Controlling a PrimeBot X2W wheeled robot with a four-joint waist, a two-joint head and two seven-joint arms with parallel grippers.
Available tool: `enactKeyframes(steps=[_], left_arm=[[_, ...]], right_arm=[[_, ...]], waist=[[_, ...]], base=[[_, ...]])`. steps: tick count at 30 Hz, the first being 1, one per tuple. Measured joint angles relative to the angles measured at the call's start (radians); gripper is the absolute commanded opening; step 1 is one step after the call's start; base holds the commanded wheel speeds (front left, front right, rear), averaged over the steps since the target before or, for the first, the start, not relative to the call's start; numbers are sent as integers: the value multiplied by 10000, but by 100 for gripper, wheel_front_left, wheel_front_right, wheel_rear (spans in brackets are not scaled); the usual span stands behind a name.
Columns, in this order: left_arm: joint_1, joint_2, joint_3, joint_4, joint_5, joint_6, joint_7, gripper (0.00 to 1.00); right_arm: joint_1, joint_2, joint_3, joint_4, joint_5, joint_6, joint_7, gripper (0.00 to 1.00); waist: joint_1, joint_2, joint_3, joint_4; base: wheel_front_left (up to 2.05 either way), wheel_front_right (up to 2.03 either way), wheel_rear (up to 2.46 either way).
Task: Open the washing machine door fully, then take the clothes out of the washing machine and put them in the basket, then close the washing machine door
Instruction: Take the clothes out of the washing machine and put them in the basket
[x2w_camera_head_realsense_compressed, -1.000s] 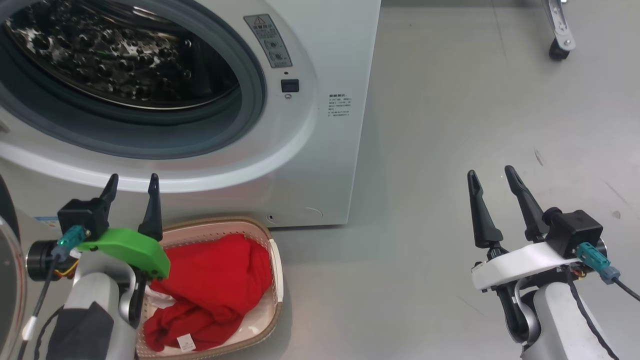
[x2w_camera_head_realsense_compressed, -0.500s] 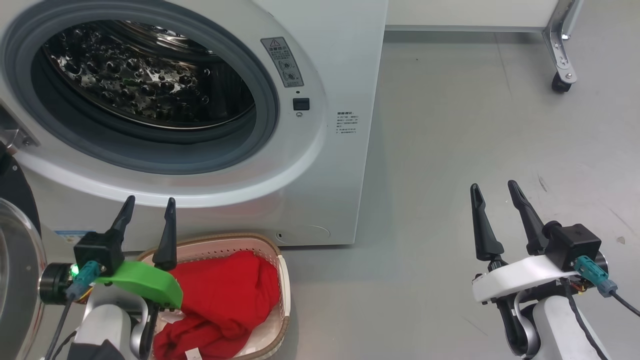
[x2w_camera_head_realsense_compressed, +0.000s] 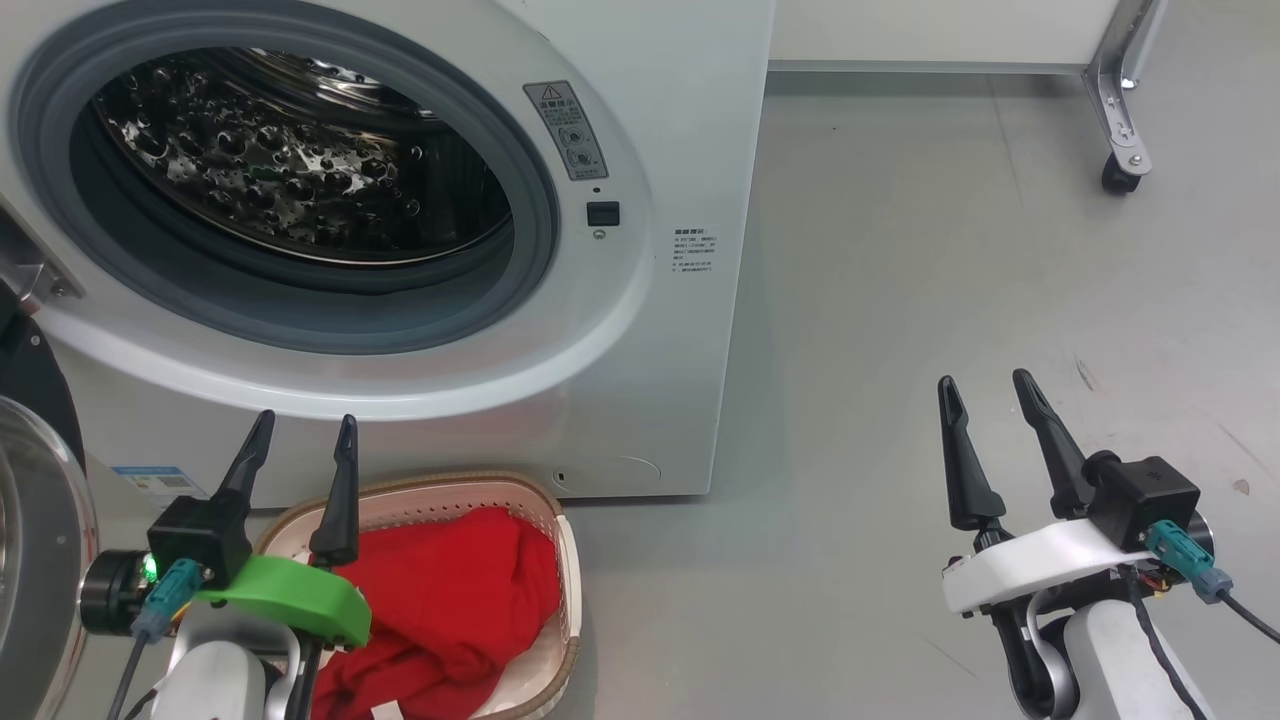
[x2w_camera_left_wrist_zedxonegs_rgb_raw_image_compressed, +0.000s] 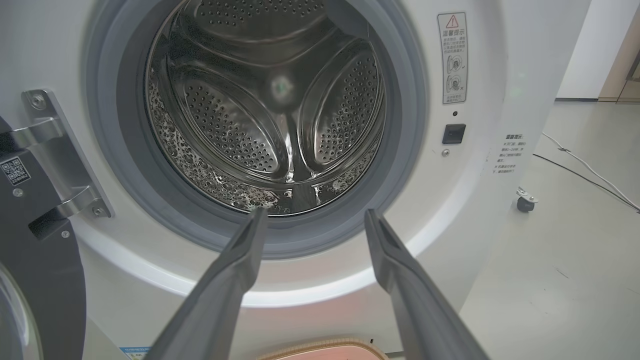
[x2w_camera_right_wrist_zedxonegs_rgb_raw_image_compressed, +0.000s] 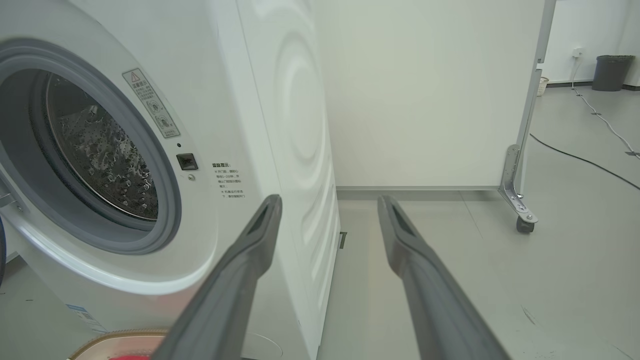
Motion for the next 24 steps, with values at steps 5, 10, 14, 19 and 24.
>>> enactKeyframes(steps=[5,10,14,19,24], left_arm=[[216,-19,69,-341,-33,6,2,100],[421,-27,61,-514,-33,6,0,100],[530,-33,44,-614,-33,8,0,100],[636,-38,25,-769,-33,59,0,100],[729,-40,-10,-890,-33,81,0,100]], right_arm=[[25,4,52,-21,0,0,0,100],[112,10,92,-31,0,0,0,100],[121,12,104,-31,0,0,0,100],[122,12,136,-31,0,0,0,100],[169,13,180,-29,0,0,0,100]], waist=[[-1,0,-22,-18],[-1,0,-37,-27],[0,0,-55,-21],[0,0,-79,-10],[0,0,-99,-3]], base=[[0,0,0],[0,0,0],[0,0,0],[0,0,0],[0,0,0]])
